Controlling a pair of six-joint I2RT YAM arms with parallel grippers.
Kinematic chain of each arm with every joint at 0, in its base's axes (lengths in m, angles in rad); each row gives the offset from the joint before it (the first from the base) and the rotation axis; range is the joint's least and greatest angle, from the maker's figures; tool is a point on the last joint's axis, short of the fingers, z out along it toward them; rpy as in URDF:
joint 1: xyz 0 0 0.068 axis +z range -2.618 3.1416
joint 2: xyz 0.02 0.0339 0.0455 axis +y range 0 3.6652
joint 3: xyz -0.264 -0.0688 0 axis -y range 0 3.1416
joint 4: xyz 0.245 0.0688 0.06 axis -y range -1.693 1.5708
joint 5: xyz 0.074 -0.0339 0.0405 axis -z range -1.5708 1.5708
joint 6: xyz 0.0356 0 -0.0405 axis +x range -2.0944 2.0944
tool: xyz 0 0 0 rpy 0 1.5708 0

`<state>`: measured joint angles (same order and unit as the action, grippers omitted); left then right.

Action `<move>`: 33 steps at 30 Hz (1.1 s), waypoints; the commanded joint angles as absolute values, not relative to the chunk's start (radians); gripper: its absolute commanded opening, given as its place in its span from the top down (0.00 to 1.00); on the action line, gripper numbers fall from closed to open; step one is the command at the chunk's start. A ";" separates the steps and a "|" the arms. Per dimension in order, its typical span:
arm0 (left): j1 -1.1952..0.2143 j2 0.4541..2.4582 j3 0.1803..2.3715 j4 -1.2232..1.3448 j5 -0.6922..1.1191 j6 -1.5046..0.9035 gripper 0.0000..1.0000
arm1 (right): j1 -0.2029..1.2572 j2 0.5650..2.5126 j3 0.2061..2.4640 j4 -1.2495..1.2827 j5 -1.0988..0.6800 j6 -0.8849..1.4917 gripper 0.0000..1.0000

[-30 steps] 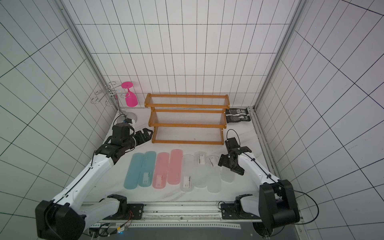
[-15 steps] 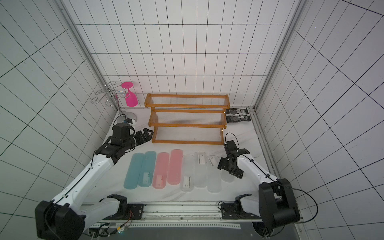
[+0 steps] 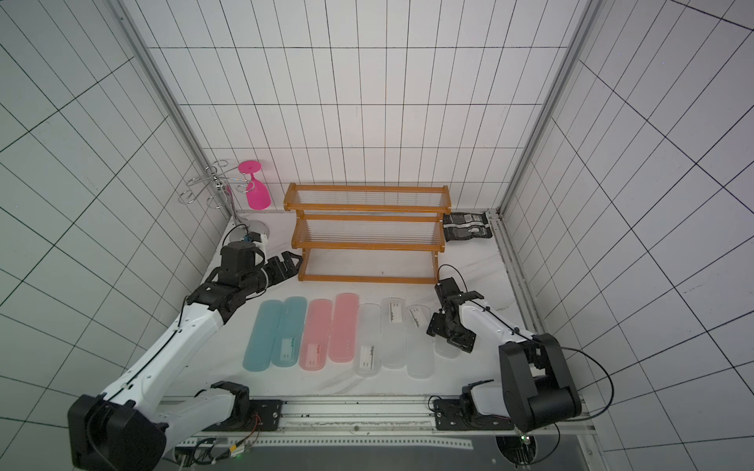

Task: Place the pencil cases on the shelf according to color
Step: Pick up the pencil case from the center of the board.

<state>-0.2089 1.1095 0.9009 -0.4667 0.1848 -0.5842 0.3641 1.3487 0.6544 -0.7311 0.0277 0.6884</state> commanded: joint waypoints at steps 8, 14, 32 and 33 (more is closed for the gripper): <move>-0.212 1.089 0.917 -0.439 0.198 -0.586 0.02 | 0.416 1.270 0.669 -0.839 0.125 0.718 0.25; -0.212 1.075 0.941 -0.449 0.202 -0.588 0.02 | 0.461 1.175 0.760 -0.957 0.130 0.695 0.32; -0.318 1.093 1.025 -0.481 0.152 -0.620 0.02 | 0.743 1.048 0.993 -1.045 0.157 0.596 0.32; -0.324 1.092 1.030 -0.484 0.145 -0.621 0.02 | 0.763 1.051 1.007 -1.050 0.162 0.589 0.32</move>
